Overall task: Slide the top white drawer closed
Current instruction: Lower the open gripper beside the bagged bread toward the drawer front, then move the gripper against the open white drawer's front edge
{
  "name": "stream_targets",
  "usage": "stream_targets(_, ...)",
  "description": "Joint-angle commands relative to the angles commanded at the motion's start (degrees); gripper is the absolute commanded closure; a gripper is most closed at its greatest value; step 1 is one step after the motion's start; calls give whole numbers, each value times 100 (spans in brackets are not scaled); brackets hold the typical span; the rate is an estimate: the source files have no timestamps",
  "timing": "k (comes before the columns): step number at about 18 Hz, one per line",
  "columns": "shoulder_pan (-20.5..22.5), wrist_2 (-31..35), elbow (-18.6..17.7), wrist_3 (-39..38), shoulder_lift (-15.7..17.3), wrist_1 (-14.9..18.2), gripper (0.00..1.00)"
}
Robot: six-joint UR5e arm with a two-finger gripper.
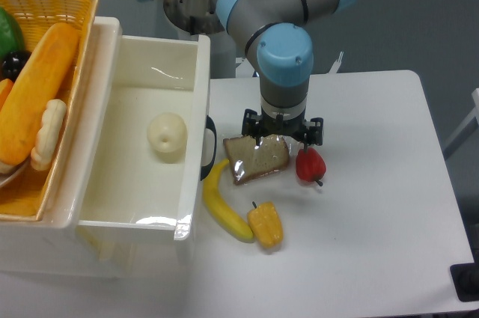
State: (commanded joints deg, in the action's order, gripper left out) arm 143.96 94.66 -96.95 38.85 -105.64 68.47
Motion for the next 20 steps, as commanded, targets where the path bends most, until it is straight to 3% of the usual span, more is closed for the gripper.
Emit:
stream_targets(4,-26,-236,-26,-668,-62,44,0)
stream_targets(7,9,-720,-8,-704,-71,79,0)
stream_targets(20,-88,-984,-35,-704,-185,114,0)
